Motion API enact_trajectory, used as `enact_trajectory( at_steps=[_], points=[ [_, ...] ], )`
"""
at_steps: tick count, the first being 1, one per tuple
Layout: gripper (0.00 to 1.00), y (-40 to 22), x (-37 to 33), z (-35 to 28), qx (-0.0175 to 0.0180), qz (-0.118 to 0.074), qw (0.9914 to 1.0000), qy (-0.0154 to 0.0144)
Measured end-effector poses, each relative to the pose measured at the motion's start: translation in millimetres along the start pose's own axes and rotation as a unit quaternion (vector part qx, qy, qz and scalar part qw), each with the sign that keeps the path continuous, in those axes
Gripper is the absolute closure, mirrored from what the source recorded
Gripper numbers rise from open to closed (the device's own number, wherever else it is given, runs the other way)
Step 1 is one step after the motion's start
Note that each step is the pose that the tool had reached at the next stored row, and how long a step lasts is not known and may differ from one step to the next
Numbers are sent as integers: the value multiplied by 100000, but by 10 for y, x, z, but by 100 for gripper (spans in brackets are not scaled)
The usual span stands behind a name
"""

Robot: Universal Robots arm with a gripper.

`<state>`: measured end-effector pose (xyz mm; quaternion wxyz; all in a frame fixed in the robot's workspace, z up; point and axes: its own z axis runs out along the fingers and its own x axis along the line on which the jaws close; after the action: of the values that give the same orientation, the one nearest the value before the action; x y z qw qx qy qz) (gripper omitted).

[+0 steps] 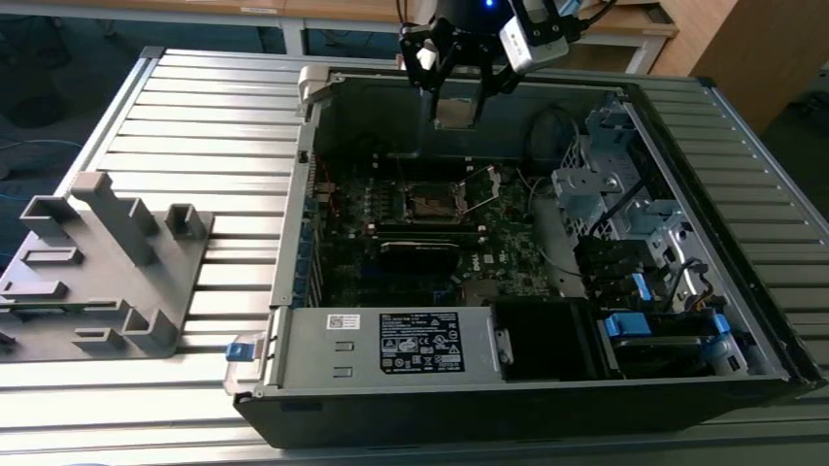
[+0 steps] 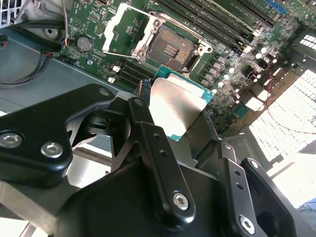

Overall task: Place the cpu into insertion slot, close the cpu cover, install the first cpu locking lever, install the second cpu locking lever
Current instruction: 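Place the cpu into insertion slot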

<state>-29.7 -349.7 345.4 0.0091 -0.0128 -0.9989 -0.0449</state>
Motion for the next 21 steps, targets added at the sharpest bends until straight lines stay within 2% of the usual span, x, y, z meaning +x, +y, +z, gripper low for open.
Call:
enact_trajectory(
  at_steps=[17, 21],
  points=[
    [46, -1, 0, 15, 2, 1, 100000, 0],
    [46, -4, -1, 46, -1, 0, 100000, 1]
  ],
)
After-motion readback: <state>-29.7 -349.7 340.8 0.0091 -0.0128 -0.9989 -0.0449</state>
